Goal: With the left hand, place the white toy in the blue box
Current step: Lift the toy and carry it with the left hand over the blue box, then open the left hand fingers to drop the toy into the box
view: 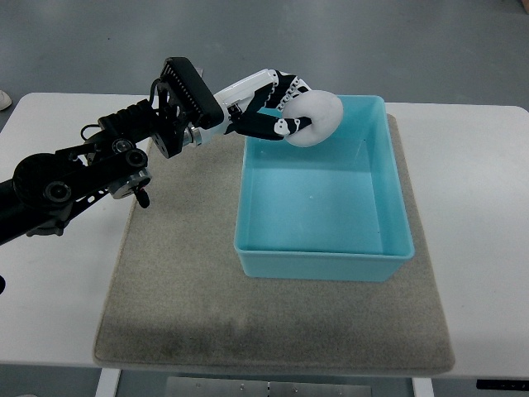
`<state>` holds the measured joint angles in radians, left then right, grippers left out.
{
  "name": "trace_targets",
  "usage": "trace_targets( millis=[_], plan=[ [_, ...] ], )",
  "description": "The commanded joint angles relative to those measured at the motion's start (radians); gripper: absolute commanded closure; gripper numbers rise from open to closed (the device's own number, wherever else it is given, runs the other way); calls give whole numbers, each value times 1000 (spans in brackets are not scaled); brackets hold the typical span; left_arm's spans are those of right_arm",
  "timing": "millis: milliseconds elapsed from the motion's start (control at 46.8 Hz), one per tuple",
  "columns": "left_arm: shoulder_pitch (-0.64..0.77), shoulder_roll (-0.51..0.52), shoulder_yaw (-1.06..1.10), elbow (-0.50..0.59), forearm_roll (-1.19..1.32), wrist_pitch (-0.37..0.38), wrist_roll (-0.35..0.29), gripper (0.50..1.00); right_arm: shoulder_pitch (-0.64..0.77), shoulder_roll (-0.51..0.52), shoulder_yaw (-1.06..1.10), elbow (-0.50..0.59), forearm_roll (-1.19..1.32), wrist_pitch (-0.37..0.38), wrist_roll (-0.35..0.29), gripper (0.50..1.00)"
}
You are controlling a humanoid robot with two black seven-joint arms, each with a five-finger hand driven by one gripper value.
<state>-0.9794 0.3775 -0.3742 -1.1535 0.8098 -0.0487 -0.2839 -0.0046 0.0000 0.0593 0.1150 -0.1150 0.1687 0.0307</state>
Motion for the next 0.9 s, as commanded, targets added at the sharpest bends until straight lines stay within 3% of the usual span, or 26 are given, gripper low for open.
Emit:
trace_targets(
  millis=[0,149,470,534,598,662,875],
  plan=[
    [2,0,21,3,0,0,0,992,0,0,1,0,0,0,0,564],
    [4,-20,69,26,0,0,0,986,0,0,1,0,0,0,0,564],
    [2,-22,109,32,0,-5,2,874,0,0,1,0,0,0,0,564],
    [2,-22,118,32,0,-5,0,815,0,0,1,0,0,0,0,564],
    [2,-23,120,29,0,-8,0,797,0,0,-1,0,0,0,0,564],
    [4,-22,120,26,-1,-13,0,697,0,0,1,0,0,0,0,564],
    [4,-23,120,23,-1,-20,0,688,0,0,1,0,0,0,0,564]
  ],
)
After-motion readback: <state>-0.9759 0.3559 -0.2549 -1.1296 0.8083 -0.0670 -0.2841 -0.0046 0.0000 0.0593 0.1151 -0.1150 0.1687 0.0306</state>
